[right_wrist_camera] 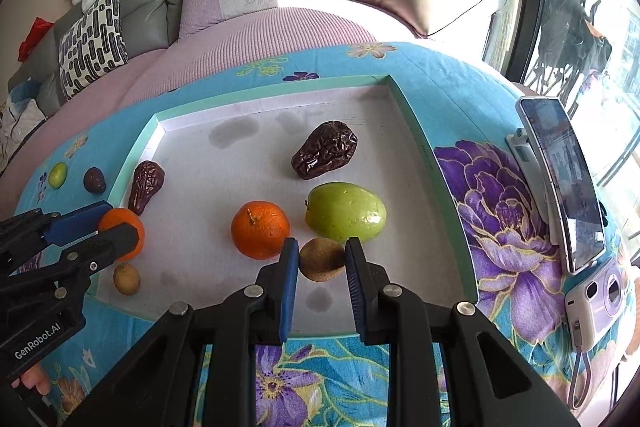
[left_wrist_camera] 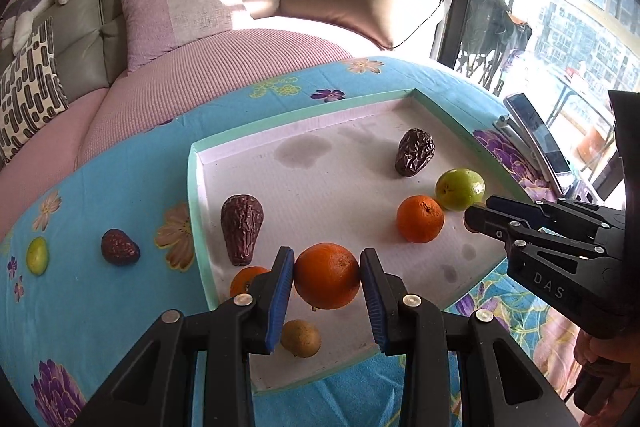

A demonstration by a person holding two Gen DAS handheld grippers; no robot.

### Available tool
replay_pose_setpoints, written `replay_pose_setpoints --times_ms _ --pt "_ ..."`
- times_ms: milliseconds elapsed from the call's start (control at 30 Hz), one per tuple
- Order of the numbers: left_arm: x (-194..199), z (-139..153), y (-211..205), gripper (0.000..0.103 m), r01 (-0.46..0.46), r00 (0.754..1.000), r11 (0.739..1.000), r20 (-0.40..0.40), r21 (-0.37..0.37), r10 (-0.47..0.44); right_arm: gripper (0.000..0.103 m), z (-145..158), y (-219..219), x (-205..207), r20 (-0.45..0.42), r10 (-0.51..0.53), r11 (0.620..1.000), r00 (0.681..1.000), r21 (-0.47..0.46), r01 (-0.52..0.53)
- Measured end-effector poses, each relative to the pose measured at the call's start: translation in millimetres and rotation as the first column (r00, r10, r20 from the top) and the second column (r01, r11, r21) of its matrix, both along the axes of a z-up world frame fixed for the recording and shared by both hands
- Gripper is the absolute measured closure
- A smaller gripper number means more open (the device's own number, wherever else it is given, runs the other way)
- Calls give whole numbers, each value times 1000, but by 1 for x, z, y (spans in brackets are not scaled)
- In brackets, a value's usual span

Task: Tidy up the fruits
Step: 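Carry the kiwi into the tray with the right tool while the left tool places the orange there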

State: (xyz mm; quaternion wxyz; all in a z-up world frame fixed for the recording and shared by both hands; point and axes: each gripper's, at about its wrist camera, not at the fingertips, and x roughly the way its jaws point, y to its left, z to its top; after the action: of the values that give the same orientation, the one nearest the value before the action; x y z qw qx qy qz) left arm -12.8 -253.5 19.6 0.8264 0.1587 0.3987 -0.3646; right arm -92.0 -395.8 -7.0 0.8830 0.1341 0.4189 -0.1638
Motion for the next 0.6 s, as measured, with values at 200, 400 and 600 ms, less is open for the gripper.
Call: replay_pose_setpoints --times_ms 200,400,600 --pt "0 -18 -13 67 11 1000 999 -14 42 -10 78 -11 -6 0 -34 -1 1000 999 18 2" --pt "-1 -26 -16 67 11 1000 998 -22 66 -10 78 -16 -9 -2 -50 2 1000 999 25 -1" --pt "-1 -29 -18 67 12 1000 997 -24 74 -11 78 -17 -8 -2 -53 3 1000 999 21 -2"
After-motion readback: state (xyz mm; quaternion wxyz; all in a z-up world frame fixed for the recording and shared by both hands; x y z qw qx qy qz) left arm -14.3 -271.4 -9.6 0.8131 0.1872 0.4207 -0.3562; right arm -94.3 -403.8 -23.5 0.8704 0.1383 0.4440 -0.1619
